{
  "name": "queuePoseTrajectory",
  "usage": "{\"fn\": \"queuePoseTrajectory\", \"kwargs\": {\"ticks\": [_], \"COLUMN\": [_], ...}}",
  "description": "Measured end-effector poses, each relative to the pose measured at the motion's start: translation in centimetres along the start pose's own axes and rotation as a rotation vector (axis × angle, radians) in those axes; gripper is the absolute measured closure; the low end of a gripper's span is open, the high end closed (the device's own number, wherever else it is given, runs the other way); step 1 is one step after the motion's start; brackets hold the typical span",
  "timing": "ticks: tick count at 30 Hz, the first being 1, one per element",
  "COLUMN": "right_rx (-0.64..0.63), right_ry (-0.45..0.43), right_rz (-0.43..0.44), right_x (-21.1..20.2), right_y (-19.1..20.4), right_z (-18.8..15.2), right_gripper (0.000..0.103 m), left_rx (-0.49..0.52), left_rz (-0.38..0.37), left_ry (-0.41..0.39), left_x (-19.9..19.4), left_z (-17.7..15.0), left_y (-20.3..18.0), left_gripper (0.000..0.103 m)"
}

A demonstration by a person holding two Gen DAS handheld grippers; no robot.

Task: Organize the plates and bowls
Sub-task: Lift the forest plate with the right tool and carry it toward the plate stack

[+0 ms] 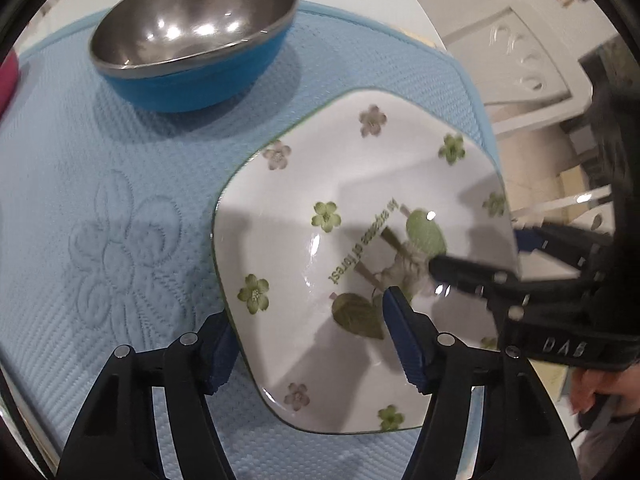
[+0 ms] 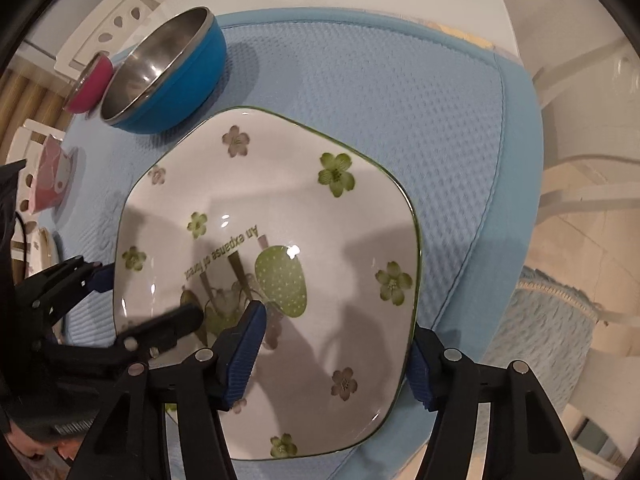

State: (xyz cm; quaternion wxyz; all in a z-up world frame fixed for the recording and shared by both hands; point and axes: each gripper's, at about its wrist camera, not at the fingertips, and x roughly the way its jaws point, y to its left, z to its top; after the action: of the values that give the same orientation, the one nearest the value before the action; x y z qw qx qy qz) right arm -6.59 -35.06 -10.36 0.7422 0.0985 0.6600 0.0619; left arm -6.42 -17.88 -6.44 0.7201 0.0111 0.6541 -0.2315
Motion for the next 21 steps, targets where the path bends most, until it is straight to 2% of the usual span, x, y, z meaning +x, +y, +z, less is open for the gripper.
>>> {"fn": "queuePoseTrajectory", "kwargs": {"ticks": [4,7,10,21], "right_rx": [0.042,0.052,0.053,-0.011], "right_ry": [-0.018,-0.024,-0.03,-0.014], "right_rz": [0.07,0.091,0.127,0.168], "right_x": [-0.1,0.0,0.0,0.9], "right_y": [-0.2,0.4,0.7,4.1], "right_z": [-0.3,-0.7,-1.3,-2.0], "right_gripper": [0.04,0.04,0.04,0.04], "left_rx": [0.046,0.035,0.043,0.015], "left_rz": [0.027,0.01,0.033,0.064], "left_ry": [0.0,0.005,0.005,-0.001], "left_x": [-0.7,-0.7,-1.0,-2.1], "left_z": [-0.3,-0.8,-1.4,-2.6], "left_y": [0.2,1.0,2.0,4.8], "left_gripper": [0.039,0.039,0.039,0.039]}}
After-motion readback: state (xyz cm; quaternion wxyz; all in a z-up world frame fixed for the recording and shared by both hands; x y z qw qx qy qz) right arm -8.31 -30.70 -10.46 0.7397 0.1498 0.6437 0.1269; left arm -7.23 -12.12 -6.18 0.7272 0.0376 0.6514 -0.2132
